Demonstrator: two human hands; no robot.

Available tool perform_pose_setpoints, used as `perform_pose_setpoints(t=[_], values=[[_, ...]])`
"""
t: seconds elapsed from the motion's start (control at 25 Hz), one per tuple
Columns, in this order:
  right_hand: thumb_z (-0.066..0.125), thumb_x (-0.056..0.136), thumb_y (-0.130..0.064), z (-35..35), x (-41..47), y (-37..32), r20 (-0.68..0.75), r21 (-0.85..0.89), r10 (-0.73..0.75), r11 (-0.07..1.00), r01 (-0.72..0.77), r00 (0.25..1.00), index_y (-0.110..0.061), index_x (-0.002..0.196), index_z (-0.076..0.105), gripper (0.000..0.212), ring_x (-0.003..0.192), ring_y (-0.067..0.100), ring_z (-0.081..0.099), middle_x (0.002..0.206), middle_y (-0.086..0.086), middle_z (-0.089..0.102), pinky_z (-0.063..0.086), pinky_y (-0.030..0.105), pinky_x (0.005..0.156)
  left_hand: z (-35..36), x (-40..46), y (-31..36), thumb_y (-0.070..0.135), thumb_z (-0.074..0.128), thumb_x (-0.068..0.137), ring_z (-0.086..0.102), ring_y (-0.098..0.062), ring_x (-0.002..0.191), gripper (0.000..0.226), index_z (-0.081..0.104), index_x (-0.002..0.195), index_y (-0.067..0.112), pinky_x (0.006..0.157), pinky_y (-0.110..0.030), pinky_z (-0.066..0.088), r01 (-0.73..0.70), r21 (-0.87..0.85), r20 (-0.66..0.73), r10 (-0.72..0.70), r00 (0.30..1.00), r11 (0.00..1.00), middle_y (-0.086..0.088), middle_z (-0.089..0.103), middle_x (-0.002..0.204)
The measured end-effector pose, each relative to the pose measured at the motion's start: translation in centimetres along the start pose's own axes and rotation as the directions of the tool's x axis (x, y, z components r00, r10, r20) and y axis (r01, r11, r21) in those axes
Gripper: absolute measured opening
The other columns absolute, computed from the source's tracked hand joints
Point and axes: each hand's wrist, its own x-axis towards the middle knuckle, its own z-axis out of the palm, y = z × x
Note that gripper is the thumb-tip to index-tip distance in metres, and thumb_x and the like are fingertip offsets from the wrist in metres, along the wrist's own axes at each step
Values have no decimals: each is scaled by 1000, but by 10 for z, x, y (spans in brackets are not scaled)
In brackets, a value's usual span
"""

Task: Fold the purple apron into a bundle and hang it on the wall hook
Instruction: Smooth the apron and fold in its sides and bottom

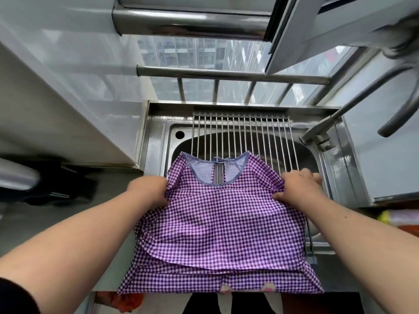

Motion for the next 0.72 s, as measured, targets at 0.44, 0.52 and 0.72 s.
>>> perform_pose_setpoints(t=[0.44, 0.52, 0.72], values=[[58, 99, -49, -24, 21, 25, -194, 91, -169, 978, 189, 966, -34, 85, 50, 22, 90, 23, 55, 78, -11, 55, 44, 46, 96, -40, -8, 19, 33, 52, 104, 57, -8, 63, 25, 53, 80, 27, 54, -28, 48, -123, -19, -348, 109, 931, 992, 12, 56, 77], [55, 97, -52, -28, 28, 30, -228, 139, -121, 978, 155, 966, -34, 78, 44, 29, 91, 28, 55, 78, -7, 54, 48, 48, 90, -53, -6, 19, 34, 52, 104, 58, -10, 63, 29, 49, 76, 26, 55, -31, 52, -119, -54, -391, 89, 916, 991, 8, 59, 78], [46, 99, -45, -48, 51, 34, -369, 225, 9, 971, 80, 929, -33, 84, 48, 19, 92, 33, 58, 84, 0, 60, 45, 47, 86, -94, 10, 26, 45, 50, 102, 65, -27, 79, 25, 56, 88, 26, 64, -37, 48, -70, -84, -502, 18, 865, 994, 3, 63, 89]])
